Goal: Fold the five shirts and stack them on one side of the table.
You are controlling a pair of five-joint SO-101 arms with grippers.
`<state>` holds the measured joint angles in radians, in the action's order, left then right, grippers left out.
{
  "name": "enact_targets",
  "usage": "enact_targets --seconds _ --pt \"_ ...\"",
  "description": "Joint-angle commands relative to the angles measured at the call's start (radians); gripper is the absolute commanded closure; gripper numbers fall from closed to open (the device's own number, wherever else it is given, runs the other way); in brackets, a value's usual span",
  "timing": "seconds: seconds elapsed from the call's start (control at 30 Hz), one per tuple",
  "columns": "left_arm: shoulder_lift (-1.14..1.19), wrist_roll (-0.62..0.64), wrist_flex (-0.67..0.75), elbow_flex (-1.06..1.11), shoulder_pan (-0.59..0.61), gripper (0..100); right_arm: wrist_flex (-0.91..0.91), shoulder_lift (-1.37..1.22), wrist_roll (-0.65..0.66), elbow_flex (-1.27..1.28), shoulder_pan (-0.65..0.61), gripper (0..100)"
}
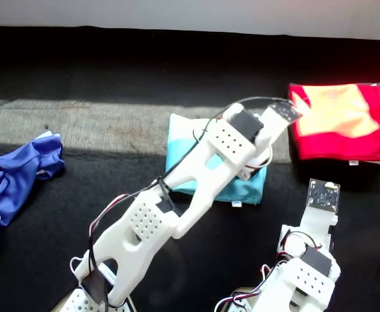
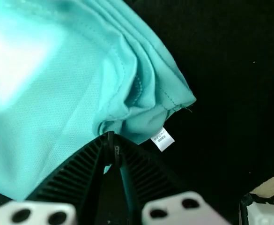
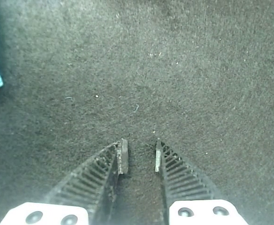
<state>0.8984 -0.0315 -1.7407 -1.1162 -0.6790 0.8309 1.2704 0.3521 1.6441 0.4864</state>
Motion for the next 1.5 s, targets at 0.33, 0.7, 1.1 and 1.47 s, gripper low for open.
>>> enact_targets --seconds 0.33,0.7,1.1,1.47 --pt "0.127 0.066 0.072 -0.111 0.041 99 -0.019 0.002 0.002 0.022 0.005 88.7" --pt "0.127 0.098 -0.025 -0.147 -0.074 99 -0.019 0.002 0.002 0.022 0.005 88.7" --pt "0.082 0.120 -0.026 -0.050 -0.196 99 -0.019 0.002 0.002 0.022 0.005 88.7" --pt "-0.035 0.124 -0.017 -0.050 -0.108 99 -0.019 0.002 0.002 0.022 0.005 88.7"
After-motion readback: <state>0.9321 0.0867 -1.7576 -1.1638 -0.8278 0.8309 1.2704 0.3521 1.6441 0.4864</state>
